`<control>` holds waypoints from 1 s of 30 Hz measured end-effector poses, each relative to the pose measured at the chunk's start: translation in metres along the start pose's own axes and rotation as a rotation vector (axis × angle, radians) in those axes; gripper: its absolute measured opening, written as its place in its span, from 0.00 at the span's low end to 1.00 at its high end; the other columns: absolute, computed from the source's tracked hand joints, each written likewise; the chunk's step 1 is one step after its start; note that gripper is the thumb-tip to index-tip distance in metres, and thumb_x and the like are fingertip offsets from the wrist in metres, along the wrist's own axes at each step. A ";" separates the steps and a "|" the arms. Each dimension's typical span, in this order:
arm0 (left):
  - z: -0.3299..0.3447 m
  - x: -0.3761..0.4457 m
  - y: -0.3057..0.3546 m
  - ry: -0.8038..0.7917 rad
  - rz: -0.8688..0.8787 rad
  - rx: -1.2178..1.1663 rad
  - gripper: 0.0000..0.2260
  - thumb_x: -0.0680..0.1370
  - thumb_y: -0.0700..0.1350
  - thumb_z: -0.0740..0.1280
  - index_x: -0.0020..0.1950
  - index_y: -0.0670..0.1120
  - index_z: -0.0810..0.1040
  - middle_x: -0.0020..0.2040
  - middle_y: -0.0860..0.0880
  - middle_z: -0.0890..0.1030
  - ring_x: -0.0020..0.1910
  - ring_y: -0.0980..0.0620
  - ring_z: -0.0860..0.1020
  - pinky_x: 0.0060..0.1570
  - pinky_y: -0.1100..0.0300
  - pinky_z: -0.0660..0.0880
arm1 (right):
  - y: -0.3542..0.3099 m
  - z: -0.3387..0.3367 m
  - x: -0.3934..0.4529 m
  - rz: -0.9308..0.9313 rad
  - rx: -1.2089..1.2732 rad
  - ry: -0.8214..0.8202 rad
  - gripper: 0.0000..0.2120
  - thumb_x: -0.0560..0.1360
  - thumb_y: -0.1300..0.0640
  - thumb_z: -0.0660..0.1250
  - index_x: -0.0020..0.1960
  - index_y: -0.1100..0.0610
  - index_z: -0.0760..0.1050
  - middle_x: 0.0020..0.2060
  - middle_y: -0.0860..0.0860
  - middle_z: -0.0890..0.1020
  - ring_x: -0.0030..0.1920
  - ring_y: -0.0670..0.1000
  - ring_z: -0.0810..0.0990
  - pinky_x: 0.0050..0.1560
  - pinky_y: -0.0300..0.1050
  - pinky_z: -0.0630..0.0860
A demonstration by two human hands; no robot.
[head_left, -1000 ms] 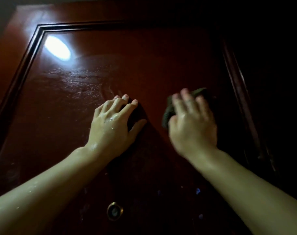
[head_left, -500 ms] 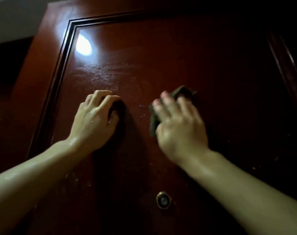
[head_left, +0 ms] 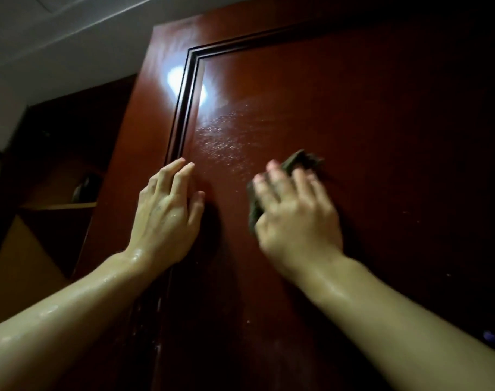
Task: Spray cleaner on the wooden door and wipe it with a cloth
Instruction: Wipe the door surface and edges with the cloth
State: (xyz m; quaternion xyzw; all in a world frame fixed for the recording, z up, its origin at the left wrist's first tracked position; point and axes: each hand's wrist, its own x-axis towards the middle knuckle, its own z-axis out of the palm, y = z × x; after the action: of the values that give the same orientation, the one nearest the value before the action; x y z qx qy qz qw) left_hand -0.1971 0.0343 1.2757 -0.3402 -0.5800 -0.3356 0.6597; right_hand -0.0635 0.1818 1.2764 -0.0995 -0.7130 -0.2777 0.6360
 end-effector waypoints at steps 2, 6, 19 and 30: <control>0.000 -0.003 -0.009 -0.019 -0.005 -0.011 0.28 0.77 0.56 0.52 0.72 0.42 0.66 0.71 0.44 0.67 0.66 0.41 0.69 0.64 0.46 0.66 | -0.013 0.004 -0.006 -0.121 0.039 -0.069 0.28 0.68 0.50 0.55 0.64 0.55 0.77 0.65 0.57 0.76 0.61 0.63 0.76 0.66 0.58 0.68; 0.001 -0.008 -0.022 -0.015 0.072 -0.022 0.27 0.78 0.54 0.54 0.72 0.40 0.66 0.69 0.42 0.69 0.63 0.41 0.73 0.61 0.47 0.69 | 0.029 -0.007 0.031 0.006 -0.081 0.006 0.31 0.69 0.47 0.50 0.69 0.54 0.71 0.70 0.57 0.71 0.65 0.62 0.72 0.68 0.56 0.65; 0.003 -0.022 -0.066 0.043 0.167 -0.171 0.28 0.73 0.30 0.58 0.73 0.39 0.63 0.72 0.40 0.64 0.70 0.44 0.66 0.64 0.57 0.66 | -0.068 0.024 0.025 -0.280 0.015 -0.041 0.29 0.66 0.45 0.53 0.62 0.51 0.78 0.64 0.53 0.78 0.62 0.59 0.76 0.66 0.52 0.68; -0.012 -0.026 -0.089 -0.019 0.203 -0.235 0.28 0.75 0.44 0.51 0.76 0.46 0.58 0.74 0.47 0.63 0.64 0.45 0.75 0.54 0.51 0.78 | -0.117 0.041 0.041 -0.225 0.071 -0.015 0.27 0.64 0.48 0.59 0.62 0.53 0.78 0.64 0.53 0.78 0.64 0.59 0.74 0.68 0.53 0.66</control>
State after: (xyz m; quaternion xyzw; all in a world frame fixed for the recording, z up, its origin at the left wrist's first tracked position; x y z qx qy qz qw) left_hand -0.2674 -0.0229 1.2542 -0.4753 -0.5055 -0.3294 0.6403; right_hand -0.1630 0.0980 1.2829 0.0019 -0.7339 -0.3212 0.5985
